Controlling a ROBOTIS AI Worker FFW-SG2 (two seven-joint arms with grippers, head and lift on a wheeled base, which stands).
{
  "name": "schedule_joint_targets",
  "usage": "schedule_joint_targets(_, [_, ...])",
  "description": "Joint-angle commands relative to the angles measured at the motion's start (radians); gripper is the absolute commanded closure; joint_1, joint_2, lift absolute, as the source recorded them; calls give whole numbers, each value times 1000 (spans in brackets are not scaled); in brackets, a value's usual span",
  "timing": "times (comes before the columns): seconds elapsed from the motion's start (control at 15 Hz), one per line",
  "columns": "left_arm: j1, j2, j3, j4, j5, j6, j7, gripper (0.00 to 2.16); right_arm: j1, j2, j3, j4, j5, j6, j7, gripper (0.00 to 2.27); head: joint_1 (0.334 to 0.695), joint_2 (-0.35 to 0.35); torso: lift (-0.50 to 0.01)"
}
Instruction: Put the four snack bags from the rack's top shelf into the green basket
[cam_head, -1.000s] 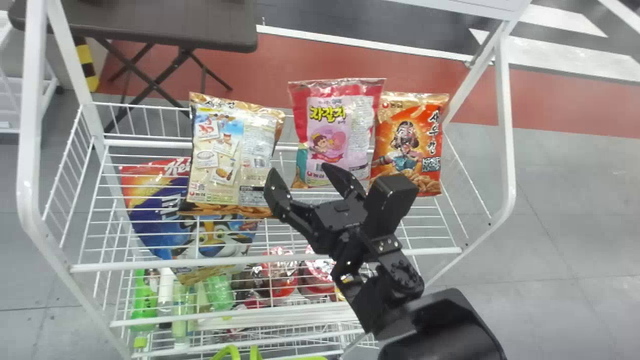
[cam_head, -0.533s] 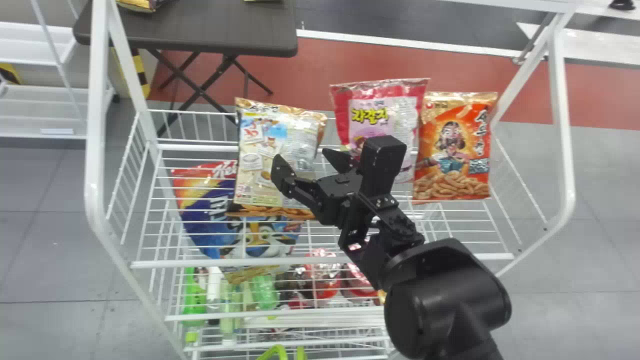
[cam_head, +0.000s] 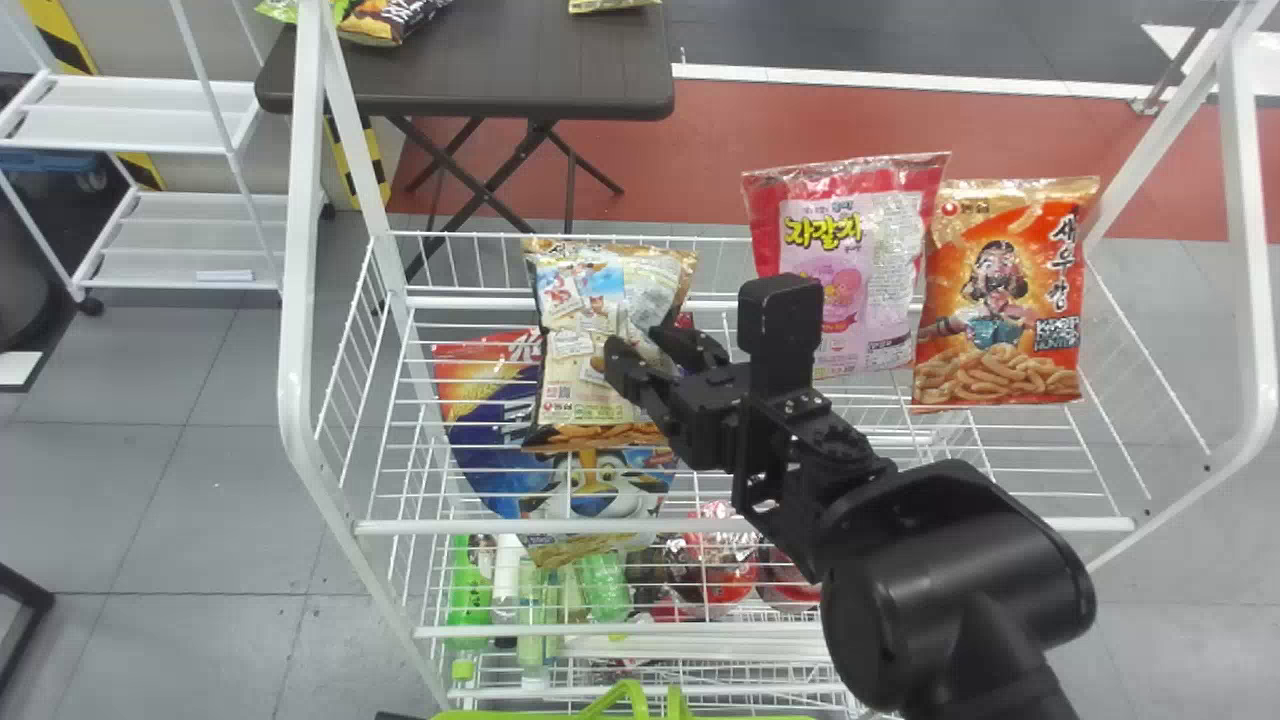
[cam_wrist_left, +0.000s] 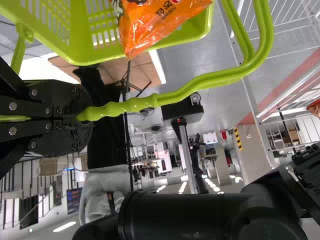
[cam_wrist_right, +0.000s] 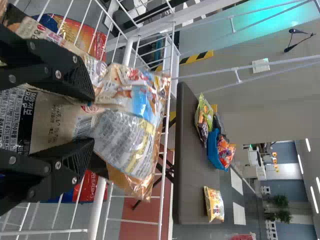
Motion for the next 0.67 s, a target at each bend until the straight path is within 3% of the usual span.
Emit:
schedule_joint_targets(0.0, [-1, -3, 4, 0, 3, 0, 5, 2145, 33, -5, -13, -31, 18, -21, 14, 2192, 695, -67, 0])
schedule_joint_targets(0.27, [-7, -9, 17, -5, 12, 0, 16, 2148, 142, -22, -47, -187, 47, -37, 52, 2192, 695, -80, 0])
schedule_joint_targets(0.6, [-29, -12, 48, -3, 37, 0, 31, 2148, 401, -70, -193, -551, 31, 117, 106, 2189, 695, -157, 0])
